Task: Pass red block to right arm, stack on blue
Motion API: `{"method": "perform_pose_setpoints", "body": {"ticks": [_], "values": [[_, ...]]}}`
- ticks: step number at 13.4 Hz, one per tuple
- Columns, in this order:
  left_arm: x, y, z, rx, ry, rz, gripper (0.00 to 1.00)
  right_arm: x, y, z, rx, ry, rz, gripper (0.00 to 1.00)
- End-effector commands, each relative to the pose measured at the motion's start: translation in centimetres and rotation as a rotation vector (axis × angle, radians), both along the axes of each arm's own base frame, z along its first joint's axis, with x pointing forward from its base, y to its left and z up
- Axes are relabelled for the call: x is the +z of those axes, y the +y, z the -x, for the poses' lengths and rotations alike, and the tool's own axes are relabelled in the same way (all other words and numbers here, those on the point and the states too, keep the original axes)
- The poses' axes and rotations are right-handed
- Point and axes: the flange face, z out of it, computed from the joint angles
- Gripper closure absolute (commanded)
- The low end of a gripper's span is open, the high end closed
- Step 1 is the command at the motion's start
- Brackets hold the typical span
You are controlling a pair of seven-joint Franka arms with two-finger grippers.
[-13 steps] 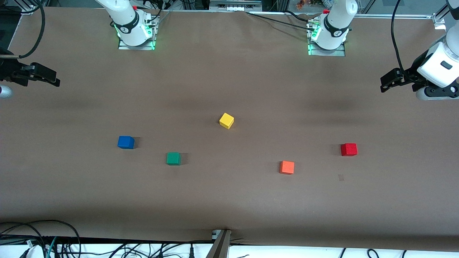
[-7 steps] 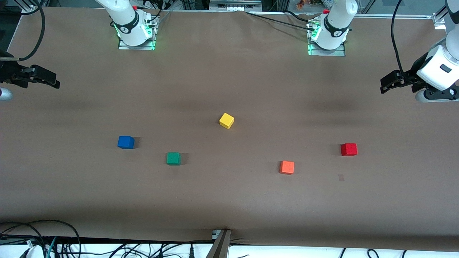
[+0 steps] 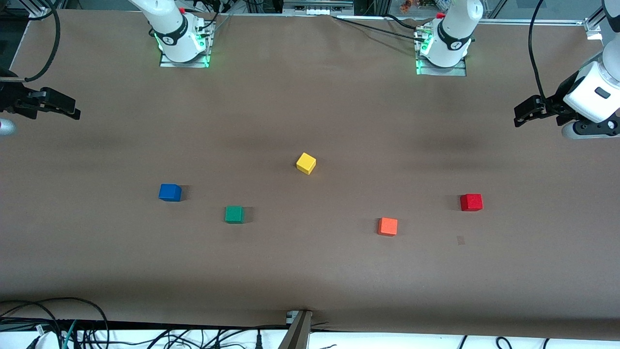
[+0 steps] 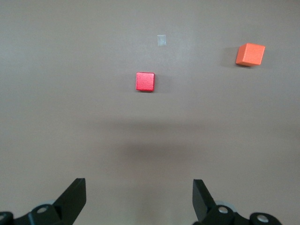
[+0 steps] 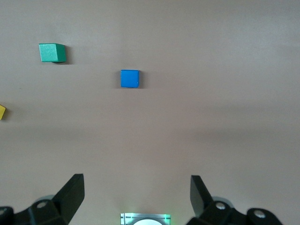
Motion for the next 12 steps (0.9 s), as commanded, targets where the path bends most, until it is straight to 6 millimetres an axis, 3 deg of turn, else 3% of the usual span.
{"method": "perform_pose_setpoints", "body": {"ticks": [1,12], "values": [[0.7,0.03,-0.59,-0.016,-0.011,-0.004,0.0,0.52,0.05,-0.27,0.011,-0.011,-0.005,0.0],[0.99,-0.78,-0.74,-0.034,-0.021,0.002,0.0,0.43,-0.05,-0.38,0.009,-0.011,-0.003,0.0]]}}
